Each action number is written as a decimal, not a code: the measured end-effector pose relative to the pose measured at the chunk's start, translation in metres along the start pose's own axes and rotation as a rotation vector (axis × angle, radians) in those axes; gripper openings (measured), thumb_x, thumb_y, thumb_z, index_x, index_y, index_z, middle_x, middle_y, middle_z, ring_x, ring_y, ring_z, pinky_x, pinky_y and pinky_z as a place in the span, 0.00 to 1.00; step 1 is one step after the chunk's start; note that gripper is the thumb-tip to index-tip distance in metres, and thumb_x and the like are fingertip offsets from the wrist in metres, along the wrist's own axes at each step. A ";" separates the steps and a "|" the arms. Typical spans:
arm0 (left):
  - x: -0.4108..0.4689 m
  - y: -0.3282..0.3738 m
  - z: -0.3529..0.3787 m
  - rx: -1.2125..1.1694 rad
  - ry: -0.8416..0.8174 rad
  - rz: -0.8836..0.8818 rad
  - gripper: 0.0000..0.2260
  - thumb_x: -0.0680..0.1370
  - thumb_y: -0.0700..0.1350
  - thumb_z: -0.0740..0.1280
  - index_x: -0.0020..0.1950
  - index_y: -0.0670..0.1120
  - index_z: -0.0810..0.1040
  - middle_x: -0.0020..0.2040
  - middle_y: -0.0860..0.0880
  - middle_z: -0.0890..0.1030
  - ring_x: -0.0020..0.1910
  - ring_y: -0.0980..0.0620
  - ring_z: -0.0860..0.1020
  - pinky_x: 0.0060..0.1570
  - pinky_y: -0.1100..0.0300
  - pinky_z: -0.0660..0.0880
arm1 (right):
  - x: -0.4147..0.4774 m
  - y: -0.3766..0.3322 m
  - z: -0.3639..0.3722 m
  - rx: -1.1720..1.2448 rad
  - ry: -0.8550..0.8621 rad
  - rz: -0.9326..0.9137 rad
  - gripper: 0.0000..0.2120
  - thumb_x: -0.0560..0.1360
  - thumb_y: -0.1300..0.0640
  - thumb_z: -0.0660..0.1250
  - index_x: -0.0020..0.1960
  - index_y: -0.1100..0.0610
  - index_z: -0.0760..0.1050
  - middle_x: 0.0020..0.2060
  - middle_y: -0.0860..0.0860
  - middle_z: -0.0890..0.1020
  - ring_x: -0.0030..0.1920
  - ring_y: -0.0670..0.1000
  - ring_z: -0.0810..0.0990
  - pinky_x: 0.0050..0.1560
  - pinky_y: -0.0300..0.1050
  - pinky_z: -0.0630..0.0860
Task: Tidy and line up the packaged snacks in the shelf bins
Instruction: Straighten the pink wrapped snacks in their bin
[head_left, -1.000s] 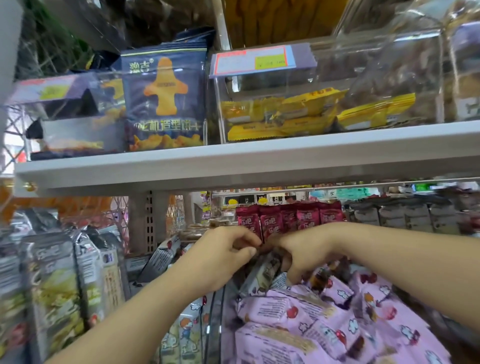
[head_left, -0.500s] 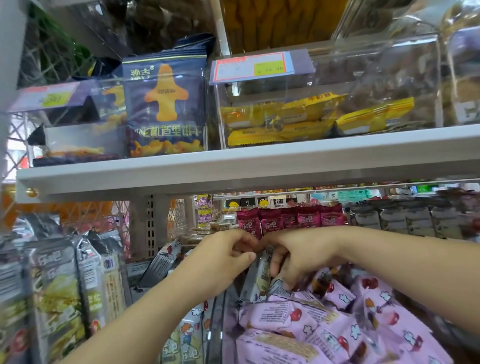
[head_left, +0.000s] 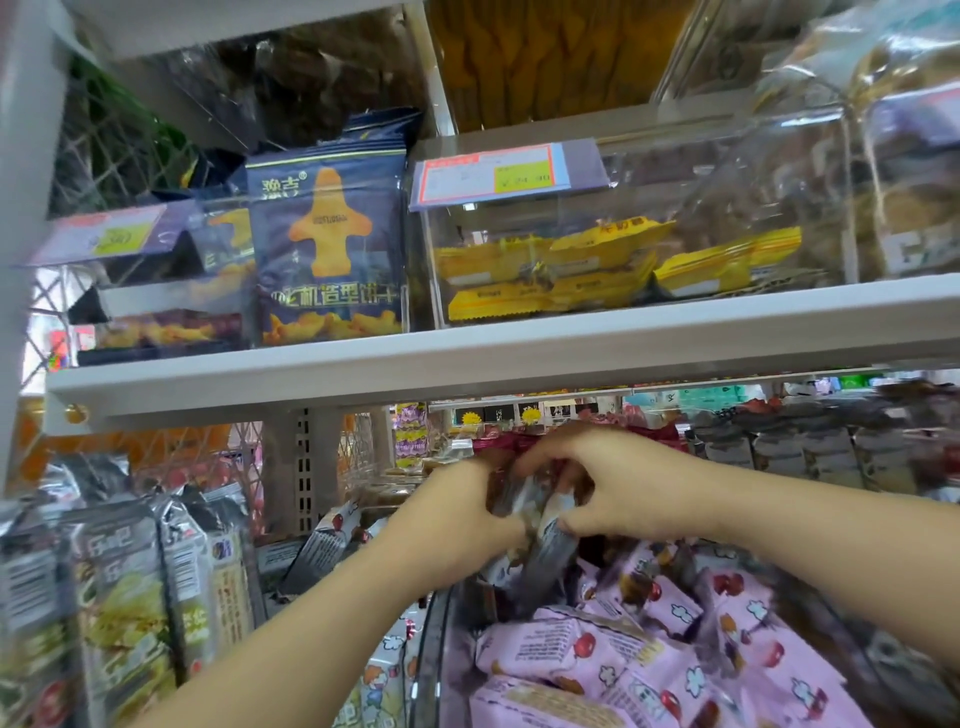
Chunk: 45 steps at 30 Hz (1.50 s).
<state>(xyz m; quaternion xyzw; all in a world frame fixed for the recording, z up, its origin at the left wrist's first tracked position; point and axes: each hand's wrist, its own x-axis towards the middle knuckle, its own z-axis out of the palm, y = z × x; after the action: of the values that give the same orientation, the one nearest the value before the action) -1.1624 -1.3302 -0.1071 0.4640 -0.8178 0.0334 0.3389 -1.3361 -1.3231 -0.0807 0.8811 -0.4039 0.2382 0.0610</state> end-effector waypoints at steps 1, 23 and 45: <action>-0.002 0.002 -0.004 -0.049 0.048 0.012 0.14 0.73 0.46 0.69 0.57 0.53 0.74 0.39 0.57 0.78 0.33 0.63 0.75 0.31 0.68 0.70 | -0.002 -0.003 -0.001 -0.006 0.067 -0.035 0.26 0.70 0.62 0.68 0.66 0.46 0.71 0.58 0.43 0.76 0.47 0.39 0.74 0.43 0.26 0.70; -0.084 -0.040 -0.087 0.667 0.394 -0.107 0.21 0.77 0.48 0.67 0.68 0.58 0.67 0.62 0.56 0.76 0.63 0.52 0.71 0.60 0.57 0.64 | 0.041 -0.068 0.044 0.081 0.321 -0.066 0.07 0.72 0.60 0.71 0.42 0.50 0.75 0.45 0.44 0.73 0.45 0.46 0.74 0.50 0.45 0.73; -0.078 -0.072 -0.068 1.033 0.060 -0.197 0.22 0.78 0.46 0.65 0.71 0.54 0.64 0.66 0.47 0.70 0.58 0.47 0.77 0.72 0.41 0.44 | 0.063 -0.070 0.055 0.115 -0.117 0.019 0.18 0.77 0.63 0.61 0.66 0.52 0.71 0.54 0.48 0.77 0.37 0.38 0.72 0.30 0.25 0.66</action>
<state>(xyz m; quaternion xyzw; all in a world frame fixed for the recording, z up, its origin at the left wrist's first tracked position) -1.0441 -1.2879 -0.1190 0.6440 -0.6371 0.4136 0.0909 -1.2289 -1.3364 -0.0933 0.8917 -0.4008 0.2095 -0.0156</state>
